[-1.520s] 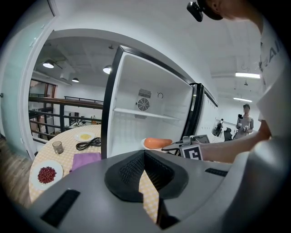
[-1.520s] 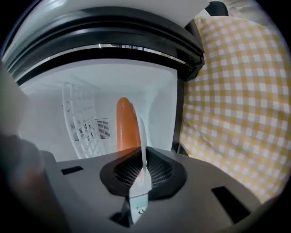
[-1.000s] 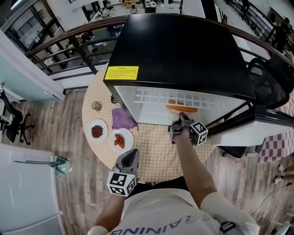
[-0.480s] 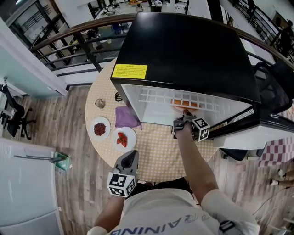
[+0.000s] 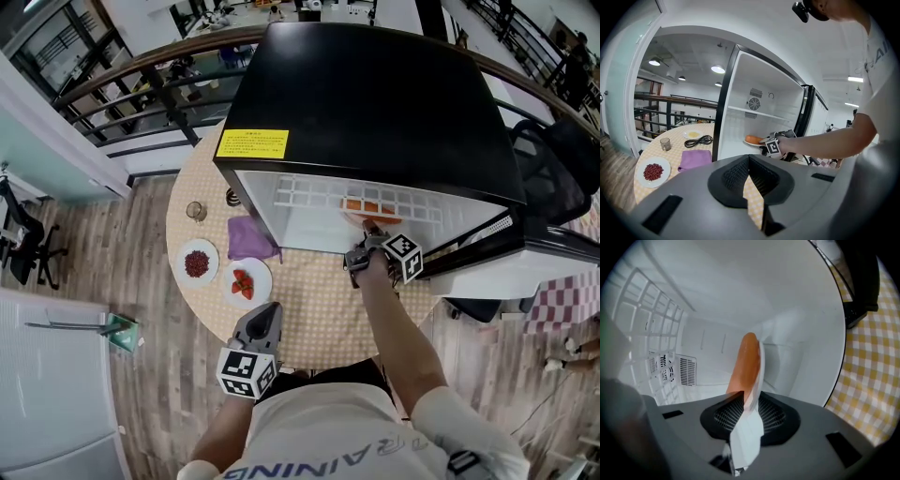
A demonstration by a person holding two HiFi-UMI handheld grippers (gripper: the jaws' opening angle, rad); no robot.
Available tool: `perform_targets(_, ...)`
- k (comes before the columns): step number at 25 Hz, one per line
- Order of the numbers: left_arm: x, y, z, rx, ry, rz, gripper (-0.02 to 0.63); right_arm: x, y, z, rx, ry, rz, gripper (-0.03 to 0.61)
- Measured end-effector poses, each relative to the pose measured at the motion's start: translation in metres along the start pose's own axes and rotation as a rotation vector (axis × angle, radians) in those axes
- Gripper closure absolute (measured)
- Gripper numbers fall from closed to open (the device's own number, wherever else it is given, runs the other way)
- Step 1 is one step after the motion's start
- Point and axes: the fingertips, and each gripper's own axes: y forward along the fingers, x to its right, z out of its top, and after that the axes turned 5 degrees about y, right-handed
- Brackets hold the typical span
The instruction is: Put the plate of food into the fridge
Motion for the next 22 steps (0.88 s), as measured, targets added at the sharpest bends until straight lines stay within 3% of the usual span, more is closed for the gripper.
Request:
perform_targets(7, 0.000, 0.003, 0.001, 0.004, 0.006, -0.006, 0.606, -0.002, -0.007, -0.016, -0.081, -0.135, 0.028, 0.446)
perform_targets(17, -0.011, 0.000, 0.000, 0.009, 0.007, 0.018, 0.606, 0.018, -0.019, -0.029, -0.182, -0.427, -0.117, 0.443)
perform_targets(22, -0.011, -0.003, -0.002, 0.006, 0.004, 0.018, 0.606, 0.020, -0.024, -0.030, -0.229, -0.561, -0.144, 0.432)
